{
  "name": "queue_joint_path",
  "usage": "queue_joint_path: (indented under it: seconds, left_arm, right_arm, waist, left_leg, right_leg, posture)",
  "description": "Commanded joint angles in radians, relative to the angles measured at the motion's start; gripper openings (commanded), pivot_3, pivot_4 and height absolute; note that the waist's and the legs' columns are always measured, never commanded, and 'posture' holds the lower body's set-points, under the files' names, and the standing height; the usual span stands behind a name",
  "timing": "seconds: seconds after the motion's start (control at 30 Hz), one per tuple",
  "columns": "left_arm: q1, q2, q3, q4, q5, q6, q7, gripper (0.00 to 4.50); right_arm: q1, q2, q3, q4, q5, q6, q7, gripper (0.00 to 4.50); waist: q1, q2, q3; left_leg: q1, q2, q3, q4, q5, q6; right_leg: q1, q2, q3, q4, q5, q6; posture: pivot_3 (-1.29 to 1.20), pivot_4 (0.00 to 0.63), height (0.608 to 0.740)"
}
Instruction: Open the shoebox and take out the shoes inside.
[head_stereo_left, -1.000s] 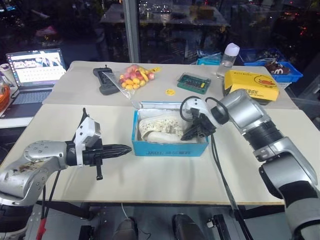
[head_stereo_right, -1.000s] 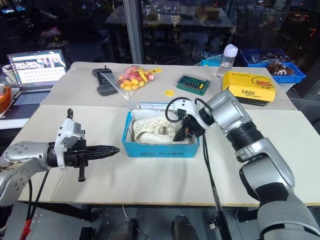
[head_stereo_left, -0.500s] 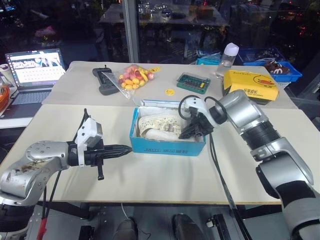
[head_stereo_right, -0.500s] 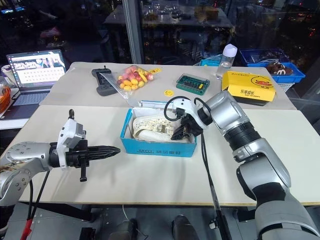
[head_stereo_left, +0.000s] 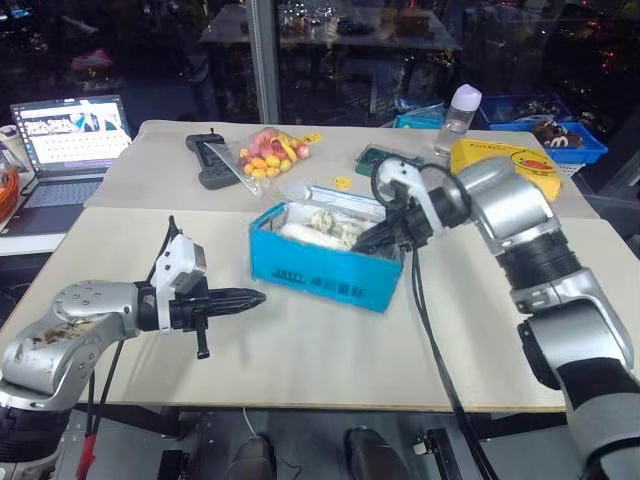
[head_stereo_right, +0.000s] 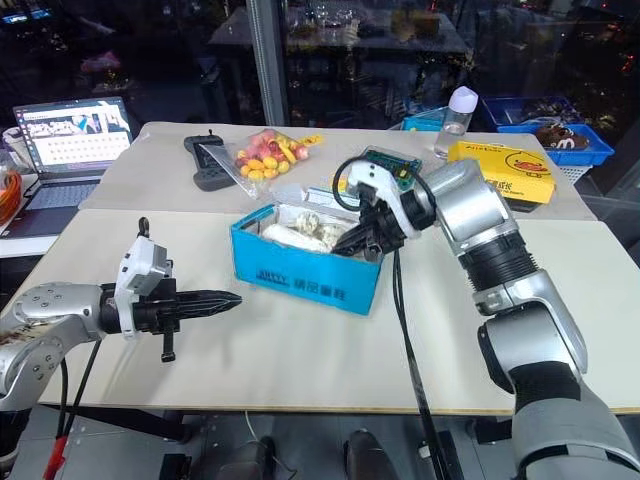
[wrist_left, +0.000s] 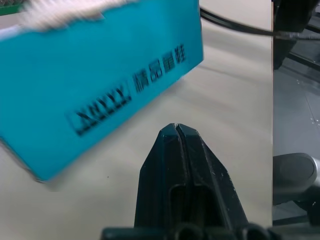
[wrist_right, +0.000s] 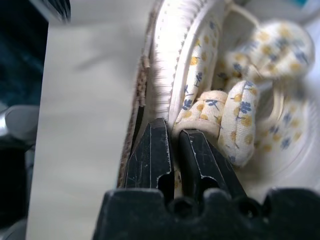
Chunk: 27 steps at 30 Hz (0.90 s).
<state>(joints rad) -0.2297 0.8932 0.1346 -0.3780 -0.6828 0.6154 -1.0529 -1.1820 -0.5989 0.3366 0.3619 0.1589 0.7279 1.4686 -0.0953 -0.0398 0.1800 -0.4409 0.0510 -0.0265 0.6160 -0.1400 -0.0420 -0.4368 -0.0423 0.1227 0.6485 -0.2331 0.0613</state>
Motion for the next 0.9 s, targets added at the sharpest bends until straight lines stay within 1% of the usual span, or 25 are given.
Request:
queue_joint_path:
  seconds: [0.03,0.2,0.3,0.43,0.5,0.67,0.73,0.8,0.9]
  left_arm:
    - [-0.014,0.0,0.007,-0.008,0.002,-0.007,-0.003,0.0]
    - [-0.016,0.004,0.007,-0.004,0.005,-0.009,-0.007,0.0]
    - [-0.018,0.005,0.006,-0.002,0.008,-0.009,-0.012,0.0]
    - [-0.018,0.004,0.009,-0.001,0.011,-0.008,-0.016,0.0]
    - [-0.018,0.005,0.009,0.0,0.012,-0.008,-0.017,0.0]
    - [-0.015,0.007,0.012,-0.004,0.01,-0.005,-0.019,0.0]
    - [-0.014,0.007,0.013,-0.004,0.01,-0.004,-0.019,0.0]
    - [-0.013,0.007,0.011,-0.005,0.012,-0.004,-0.019,0.0]
    - [-0.012,0.007,0.012,-0.007,0.01,-0.002,-0.019,0.0]
  right_arm:
    - [-0.014,-0.018,-0.066,-0.054,0.016,-0.024,-0.048,0.0]
    - [0.02,-0.02,-0.065,-0.087,-0.023,-0.102,-0.144,0.0]
    - [0.059,-0.036,-0.03,-0.108,-0.116,-0.254,-0.235,0.0]
    - [0.106,-0.047,-0.023,-0.179,-0.143,-0.358,-0.251,0.0]
    - [0.119,-0.037,-0.034,-0.204,-0.147,-0.375,-0.274,0.0]
    - [0.165,-0.052,-0.015,-0.31,-0.221,-0.439,-0.33,0.0]
    - [0.188,-0.074,0.0,-0.358,-0.271,-0.489,-0.347,0.0]
    - [0.202,-0.094,0.008,-0.385,-0.323,-0.542,-0.373,0.0]
    - [0.215,-0.102,-0.003,-0.403,-0.358,-0.572,-0.412,0.0]
  waist:
    - [0.0,0.0,0.0]
    - [-0.001,0.0,0.0]
    - [0.0,0.0,0.0]
    - [0.001,0.0,0.0]
    - [0.002,0.0,0.0]
    - [0.0,0.0,0.0]
    - [0.001,0.0,0.0]
    - [0.003,0.0,0.0]
    - [0.004,0.0,0.0]
  left_leg:
    - [0.0,0.0,0.0,0.0,0.0,0.0]
    - [0.0,0.0,0.0,0.0,0.0,0.0]
    - [0.0,0.0,0.0,0.0,0.0,0.0]
    - [0.0,0.0,0.0,0.0,0.0,0.0]
    - [0.0,0.0,0.0,0.0,0.0,0.0]
    - [0.0,0.0,0.0,0.0,0.0,0.0]
    - [0.0,0.0,0.0,0.0,0.0,0.0]
    - [0.0,0.0,0.0,0.0,0.0,0.0]
    - [0.0,0.0,0.001,0.0,0.0,0.0]
  right_leg:
    - [0.0,0.0,0.0,0.0,0.0,0.0]
    - [0.0,0.0,0.0,0.0,0.0,0.0]
    - [0.0,0.0,0.0,0.0,0.0,0.0]
    - [0.0,0.0,0.0,0.0,0.0,0.0]
    - [0.0,0.0,0.0,0.0,0.0,0.0]
    - [0.0,0.0,0.0,0.0,0.0,0.0]
    - [0.0,0.0,0.0,0.0,0.0,0.0]
    - [0.0,0.0,0.0,0.0,0.0,0.0]
    - [0.0,0.0,0.0,0.0,0.0,0.0]
  posture:
    - [0.0,0.15,0.74]
    - [0.0,0.15,0.74]
    - [0.0,0.15,0.74]
    - [0.0,0.15,0.74]
    - [0.0,0.15,0.74]
    - [0.0,0.15,0.74]
    - [0.0,0.15,0.74]
    - [0.0,0.15,0.74]
    - [0.0,0.15,0.74]
